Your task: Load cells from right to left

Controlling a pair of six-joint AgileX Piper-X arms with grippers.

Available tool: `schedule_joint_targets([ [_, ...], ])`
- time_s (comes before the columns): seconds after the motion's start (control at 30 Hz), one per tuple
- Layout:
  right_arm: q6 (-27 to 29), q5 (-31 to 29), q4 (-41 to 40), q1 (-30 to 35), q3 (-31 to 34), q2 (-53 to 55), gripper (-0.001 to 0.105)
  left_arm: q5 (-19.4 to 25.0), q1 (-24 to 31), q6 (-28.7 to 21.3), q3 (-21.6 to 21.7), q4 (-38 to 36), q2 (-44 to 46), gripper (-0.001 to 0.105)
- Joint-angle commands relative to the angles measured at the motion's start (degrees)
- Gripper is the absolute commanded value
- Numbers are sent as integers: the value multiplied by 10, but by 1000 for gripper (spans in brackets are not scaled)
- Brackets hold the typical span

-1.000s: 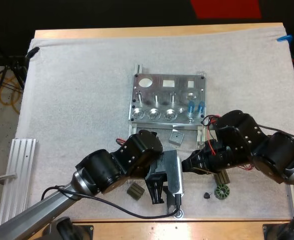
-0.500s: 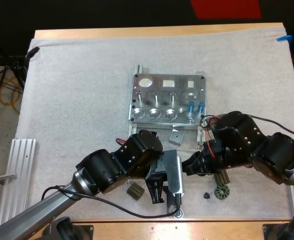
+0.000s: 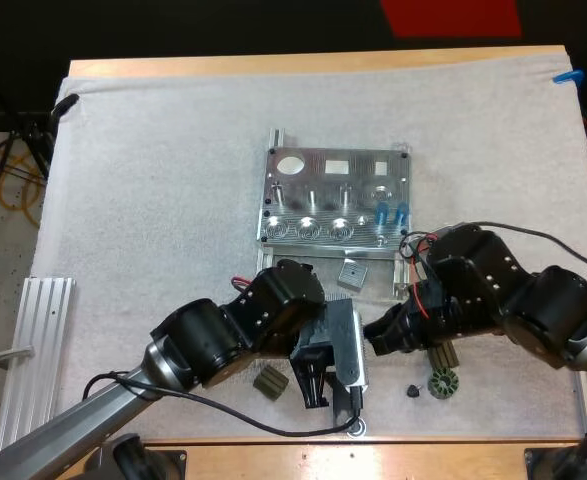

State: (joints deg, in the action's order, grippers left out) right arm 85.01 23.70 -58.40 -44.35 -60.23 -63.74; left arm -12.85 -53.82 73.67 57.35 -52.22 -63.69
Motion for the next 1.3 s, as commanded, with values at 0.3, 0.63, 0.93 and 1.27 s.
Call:
schedule_joint_targets([
  [0.3,63,-67,-6,1,-1,2,0,8,0,52,3,-17,33,60],
  [0.63,145,-128,-10,1,-1,2,0,85,0,248,3,-65,123,60],
  [0.93,181,-162,-10,1,-1,2,0,225,0,399,3,-62,185,60],
  [1.27,266,-237,-43,1,-35,2,0,301,0,459,3,-67,212,60],
])
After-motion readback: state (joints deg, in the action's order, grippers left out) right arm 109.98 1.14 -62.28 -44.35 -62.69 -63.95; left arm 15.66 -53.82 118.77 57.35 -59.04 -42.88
